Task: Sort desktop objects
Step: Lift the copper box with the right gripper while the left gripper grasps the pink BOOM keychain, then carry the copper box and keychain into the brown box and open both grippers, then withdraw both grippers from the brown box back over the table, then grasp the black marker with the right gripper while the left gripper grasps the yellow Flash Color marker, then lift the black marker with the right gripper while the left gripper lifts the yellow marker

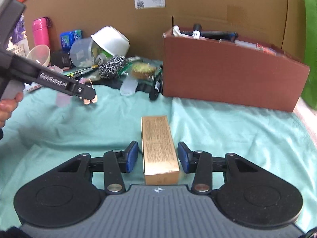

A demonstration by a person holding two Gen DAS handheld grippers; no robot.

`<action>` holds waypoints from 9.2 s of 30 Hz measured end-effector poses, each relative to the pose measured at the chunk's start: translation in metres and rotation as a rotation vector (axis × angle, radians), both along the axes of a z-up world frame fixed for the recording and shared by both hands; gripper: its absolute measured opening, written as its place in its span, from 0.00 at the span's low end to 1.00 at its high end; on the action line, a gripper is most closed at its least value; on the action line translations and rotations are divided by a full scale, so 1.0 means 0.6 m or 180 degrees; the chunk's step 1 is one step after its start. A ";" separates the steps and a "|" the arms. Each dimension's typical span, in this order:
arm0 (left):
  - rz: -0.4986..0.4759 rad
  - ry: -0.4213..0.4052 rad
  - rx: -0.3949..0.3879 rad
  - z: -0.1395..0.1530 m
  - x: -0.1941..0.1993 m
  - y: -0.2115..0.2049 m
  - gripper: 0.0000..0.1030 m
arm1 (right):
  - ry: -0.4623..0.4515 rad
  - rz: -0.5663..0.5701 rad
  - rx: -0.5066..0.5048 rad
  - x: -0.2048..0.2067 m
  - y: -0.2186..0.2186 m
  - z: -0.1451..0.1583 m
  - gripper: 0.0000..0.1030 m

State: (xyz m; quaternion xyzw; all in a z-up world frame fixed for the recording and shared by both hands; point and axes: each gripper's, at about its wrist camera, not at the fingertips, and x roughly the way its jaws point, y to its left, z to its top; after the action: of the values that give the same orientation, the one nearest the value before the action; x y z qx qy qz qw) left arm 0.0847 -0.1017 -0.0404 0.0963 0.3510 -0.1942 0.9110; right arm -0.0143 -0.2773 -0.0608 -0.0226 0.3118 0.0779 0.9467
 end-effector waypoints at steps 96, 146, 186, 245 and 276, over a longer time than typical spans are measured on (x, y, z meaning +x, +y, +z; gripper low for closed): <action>-0.0775 -0.0184 -0.1071 0.163 0.141 -0.248 0.21 | -0.0964 -0.0683 0.0640 0.286 -0.212 0.235 0.29; 0.0051 -0.0259 -0.1200 0.093 0.008 -0.095 1.00 | -0.1068 -0.0595 -0.0334 0.066 -0.078 0.144 0.92; 0.0887 -0.0172 -0.0939 -0.031 0.050 0.208 0.89 | -0.0293 0.0784 -0.0002 0.080 0.202 0.036 0.92; 0.0386 -0.0117 -0.0392 -0.038 0.082 0.129 0.20 | 0.0038 0.0739 -0.0164 0.104 0.186 0.025 0.07; 0.0577 0.0093 -0.0243 -0.029 0.081 0.108 0.40 | 0.0144 0.0480 -0.0128 0.104 0.118 0.016 0.22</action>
State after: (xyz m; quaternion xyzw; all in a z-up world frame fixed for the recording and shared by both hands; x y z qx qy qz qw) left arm 0.1331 -0.0370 -0.0578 0.0265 0.3638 -0.1255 0.9226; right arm 0.0480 -0.2065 -0.0514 -0.0631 0.3320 0.1432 0.9302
